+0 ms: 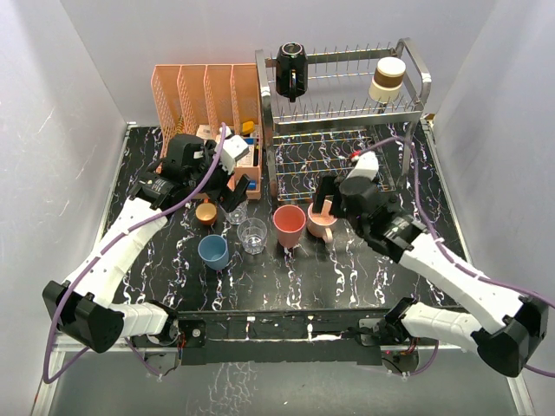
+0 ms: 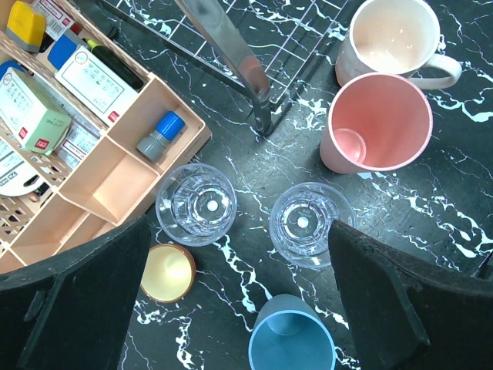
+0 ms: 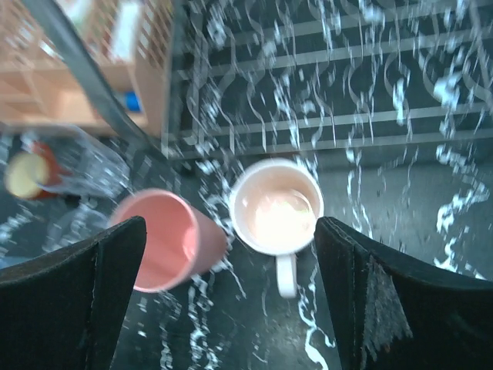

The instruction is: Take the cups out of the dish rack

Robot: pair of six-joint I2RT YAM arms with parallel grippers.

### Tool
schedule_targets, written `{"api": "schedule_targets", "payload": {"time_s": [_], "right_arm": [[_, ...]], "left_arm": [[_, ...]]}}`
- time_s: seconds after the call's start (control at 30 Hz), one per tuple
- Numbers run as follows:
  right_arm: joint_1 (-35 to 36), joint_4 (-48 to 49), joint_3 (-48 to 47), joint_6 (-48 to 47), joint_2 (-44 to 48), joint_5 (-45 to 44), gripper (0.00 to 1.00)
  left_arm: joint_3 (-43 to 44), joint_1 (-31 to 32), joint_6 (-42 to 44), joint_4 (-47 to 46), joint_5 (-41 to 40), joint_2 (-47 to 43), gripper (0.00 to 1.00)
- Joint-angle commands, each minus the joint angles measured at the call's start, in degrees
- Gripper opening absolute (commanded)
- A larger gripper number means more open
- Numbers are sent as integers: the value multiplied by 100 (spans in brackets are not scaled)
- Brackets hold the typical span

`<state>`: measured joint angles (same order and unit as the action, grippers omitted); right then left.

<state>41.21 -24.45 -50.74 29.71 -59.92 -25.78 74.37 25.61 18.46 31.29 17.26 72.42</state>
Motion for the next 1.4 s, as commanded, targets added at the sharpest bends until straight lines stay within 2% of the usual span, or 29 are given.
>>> {"api": "schedule_targets", "payload": {"time_s": [0.0, 0.1, 0.23, 0.37, 0.53, 0.67, 0.87, 1.37], "right_arm": [[3, -965, -1600, -353, 145, -312, 95], [5, -1481, -2796, -552, -294, -381, 96], [-105, -1695, -4314, -1075, -971, -562, 98], [-808, -1866, -5795, -1417, -1821, -212, 98], [-2063, -2134, -7552, -1486, -2966, 651, 98], [-2456, -2154, -8468, -1566, -3738, 689, 98], [-2918, -1976, -8693, -1638, -4318, 922, 98], [-3255, -1455, -7624, -1957, -4135, 757, 98]], "left_arm": [[132, -34, 44, -19, 122, -195, 97], [202, -30, 27, 11, 146, -151, 97], [245, -29, -4, 31, 180, -145, 97], [277, -30, -26, 83, 190, -174, 97], [324, -29, -42, 126, 236, -199, 97], [368, -29, -109, 154, 297, -199, 97], [294, -23, -131, 184, 290, -267, 97], [324, -25, -167, 210, 293, -270, 97]]}}
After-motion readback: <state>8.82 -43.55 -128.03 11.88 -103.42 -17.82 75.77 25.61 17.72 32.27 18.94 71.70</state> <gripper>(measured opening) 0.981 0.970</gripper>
